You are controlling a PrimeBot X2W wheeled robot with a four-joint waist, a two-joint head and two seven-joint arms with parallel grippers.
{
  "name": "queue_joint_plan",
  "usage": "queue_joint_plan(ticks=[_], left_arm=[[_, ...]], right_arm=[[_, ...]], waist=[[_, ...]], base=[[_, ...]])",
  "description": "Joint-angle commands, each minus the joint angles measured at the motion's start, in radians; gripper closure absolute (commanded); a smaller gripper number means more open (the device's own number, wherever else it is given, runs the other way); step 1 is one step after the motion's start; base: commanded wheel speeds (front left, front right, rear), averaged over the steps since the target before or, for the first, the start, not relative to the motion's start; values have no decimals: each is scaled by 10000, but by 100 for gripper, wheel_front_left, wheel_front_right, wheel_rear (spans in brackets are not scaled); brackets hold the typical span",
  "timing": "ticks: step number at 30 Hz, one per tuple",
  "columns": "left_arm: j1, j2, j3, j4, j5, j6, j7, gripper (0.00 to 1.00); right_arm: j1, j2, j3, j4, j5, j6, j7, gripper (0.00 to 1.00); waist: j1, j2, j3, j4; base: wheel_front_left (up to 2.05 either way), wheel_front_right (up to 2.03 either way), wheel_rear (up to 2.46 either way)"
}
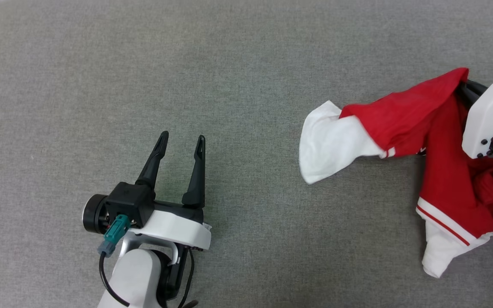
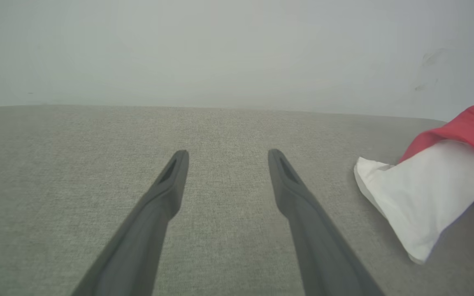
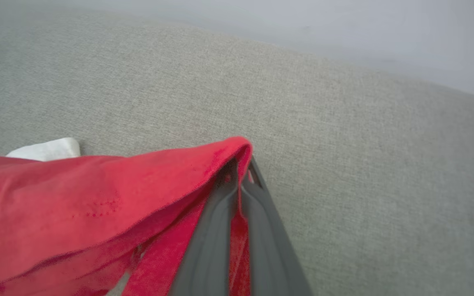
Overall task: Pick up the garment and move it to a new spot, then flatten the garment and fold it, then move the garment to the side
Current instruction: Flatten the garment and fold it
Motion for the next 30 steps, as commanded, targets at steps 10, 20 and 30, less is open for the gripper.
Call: queue_joint_plan(ticks=[10, 20, 30], left_arm=[[-111, -20, -41, 189, -28, 63, -25, 0], [439, -17, 202, 417, 42, 35, -25, 0], [1229, 88, 423, 622, 99, -4, -25, 0]], right_arm=[[-190, 345, 346, 2060, 593, -5, -2428, 0], [1568, 531, 383, 1276, 666, -5, -4689, 0], [4315, 1619, -1391, -618, -1023, -5, -6104, 0]], waist=[[-2, 0, -70, -68], [-2, 0, -1229, -610], [-2, 0, -2432, -1162]], base=[[0, 0, 0], [0, 0, 0], [0, 0, 0]])
